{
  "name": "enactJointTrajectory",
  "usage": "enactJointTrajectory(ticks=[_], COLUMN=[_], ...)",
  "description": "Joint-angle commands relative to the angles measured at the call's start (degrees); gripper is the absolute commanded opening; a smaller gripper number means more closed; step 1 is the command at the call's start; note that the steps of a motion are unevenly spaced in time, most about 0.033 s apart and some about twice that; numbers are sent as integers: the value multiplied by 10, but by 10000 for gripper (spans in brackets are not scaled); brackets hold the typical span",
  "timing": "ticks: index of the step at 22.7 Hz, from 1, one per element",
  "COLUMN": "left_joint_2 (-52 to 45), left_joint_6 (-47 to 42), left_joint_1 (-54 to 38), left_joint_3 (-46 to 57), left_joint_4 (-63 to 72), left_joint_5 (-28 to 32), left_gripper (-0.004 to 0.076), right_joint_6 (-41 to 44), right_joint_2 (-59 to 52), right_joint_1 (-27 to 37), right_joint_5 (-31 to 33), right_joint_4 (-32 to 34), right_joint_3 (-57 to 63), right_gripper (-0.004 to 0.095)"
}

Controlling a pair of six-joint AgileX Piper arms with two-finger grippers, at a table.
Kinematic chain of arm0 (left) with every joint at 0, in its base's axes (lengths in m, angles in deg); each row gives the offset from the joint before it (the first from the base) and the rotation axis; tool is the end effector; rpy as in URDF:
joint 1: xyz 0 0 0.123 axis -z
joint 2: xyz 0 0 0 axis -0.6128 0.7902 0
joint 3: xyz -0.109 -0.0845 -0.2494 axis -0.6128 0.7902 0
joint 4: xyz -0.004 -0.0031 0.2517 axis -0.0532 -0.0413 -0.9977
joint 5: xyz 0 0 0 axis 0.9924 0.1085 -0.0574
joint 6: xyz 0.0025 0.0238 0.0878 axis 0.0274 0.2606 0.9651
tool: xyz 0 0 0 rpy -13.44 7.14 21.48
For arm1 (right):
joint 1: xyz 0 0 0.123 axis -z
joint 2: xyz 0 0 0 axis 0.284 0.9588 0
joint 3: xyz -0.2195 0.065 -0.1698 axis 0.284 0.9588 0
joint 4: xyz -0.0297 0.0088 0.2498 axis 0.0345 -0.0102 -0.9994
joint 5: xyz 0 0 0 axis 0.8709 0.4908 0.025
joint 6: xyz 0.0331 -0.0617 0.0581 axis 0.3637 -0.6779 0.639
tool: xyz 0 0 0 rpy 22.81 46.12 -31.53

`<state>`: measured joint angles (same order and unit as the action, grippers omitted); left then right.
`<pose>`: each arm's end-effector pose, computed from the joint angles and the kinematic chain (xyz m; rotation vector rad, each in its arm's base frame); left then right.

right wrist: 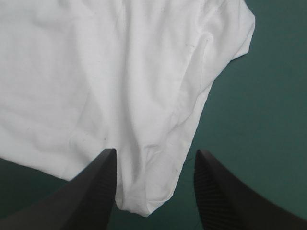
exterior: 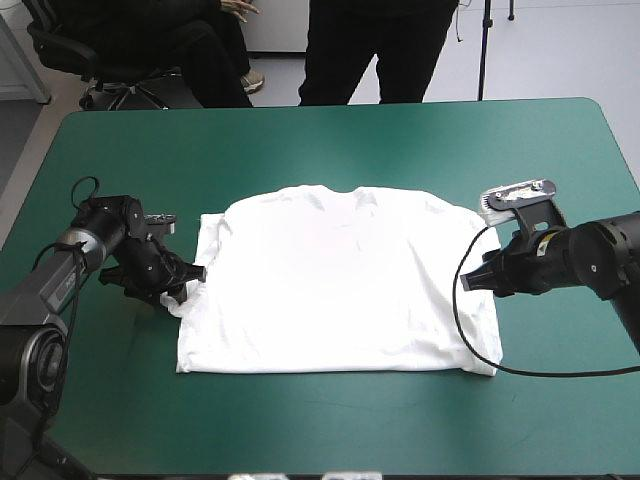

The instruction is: Fold the cloth

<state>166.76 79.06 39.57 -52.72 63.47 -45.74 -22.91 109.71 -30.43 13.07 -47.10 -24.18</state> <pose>0.3144 -0.0165 0.2089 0.1081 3.0739 -0.1136 0.2045 0.0551 0.3688 -0.4000 2.5604 0.1305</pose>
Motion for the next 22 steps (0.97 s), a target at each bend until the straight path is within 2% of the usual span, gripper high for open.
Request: enactJointTrajectory(ticks=[1, 4, 6, 7, 8, 15, 19, 22], left_joint_2=[-8, 1, 3, 3, 1, -66, -122, -132], left_joint_6=[-1, -1, -1, -1, 11, 7, 8, 16], left_joint_1=[0, 0, 0, 0, 0, 0, 0, 41], left_joint_3=[-15, -12, -8, -5, -5, -5, -5, -5], left_joint_4=[9, 10, 13, 13, 12, 0, 52, 76], left_joint_5=[1, -8, -9, -9, -9, 18, 37, 44], left_gripper=[377, 339, 246, 170, 0, -18, -18, -18], right_joint_6=[3, 9, 9, 10, 11, 13, 13, 13], right_joint_2=[-12, -12, -12, -12, -12, -12, -12, -12], right_joint_1=[0, 0, 0, 0, 0, 0, 0, 0], right_joint_5=[-21, -21, -21, -21, -21, -16, -15, -16], right_joint_4=[9, 16, 16, 16, 16, 16, 16, 16], right_joint_3=[-19, -19, -19, -19, -19, -19, -19, -19], right_gripper=[461, 443, 435, 429, 420, 414, 414, 414])
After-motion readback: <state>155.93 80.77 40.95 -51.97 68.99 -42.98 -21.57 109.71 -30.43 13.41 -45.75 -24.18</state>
